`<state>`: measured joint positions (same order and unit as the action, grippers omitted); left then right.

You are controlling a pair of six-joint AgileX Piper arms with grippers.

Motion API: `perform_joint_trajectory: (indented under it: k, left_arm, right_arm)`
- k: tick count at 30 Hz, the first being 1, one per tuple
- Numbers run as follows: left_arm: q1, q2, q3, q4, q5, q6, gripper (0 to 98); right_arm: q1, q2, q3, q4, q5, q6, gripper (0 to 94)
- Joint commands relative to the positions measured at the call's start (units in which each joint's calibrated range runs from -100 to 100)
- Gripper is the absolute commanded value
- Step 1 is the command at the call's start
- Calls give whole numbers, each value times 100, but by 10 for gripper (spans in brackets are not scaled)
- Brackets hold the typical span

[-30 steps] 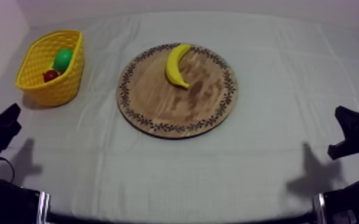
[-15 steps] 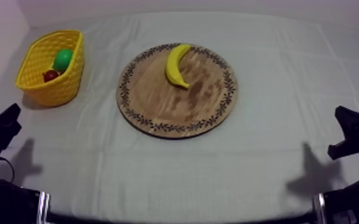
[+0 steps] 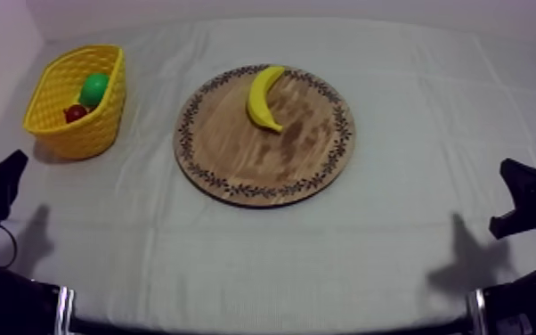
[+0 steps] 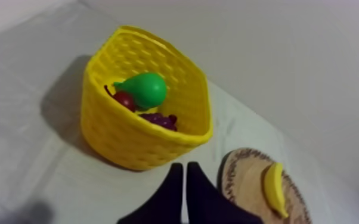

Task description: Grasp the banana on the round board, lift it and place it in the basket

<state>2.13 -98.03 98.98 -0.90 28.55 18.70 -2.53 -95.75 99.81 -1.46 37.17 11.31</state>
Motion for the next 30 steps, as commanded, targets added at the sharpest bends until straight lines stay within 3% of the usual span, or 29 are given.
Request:
perform_joint_trajectory:
  k: [1,8,16,20,30]
  left_arm:
    - [-7,263,-268,160,-90,-386,0]
    - [72,1678,-2081,384,410,-929,0]
    - [149,4112,-5013,526,1804,-1594,0]
    - [208,5158,-6053,569,2179,-1757,0]
    - [633,6994,-7497,583,2335,-1863,0]
  right_arm:
    - [1,0,-3,2,1,3,3]
    - [1,0,-3,2,1,3,3]
    - [1,0,-3,0,1,3,3]
    - [-2,0,-3,-2,1,4,3]
    - [1,0,-3,-3,1,4,3]
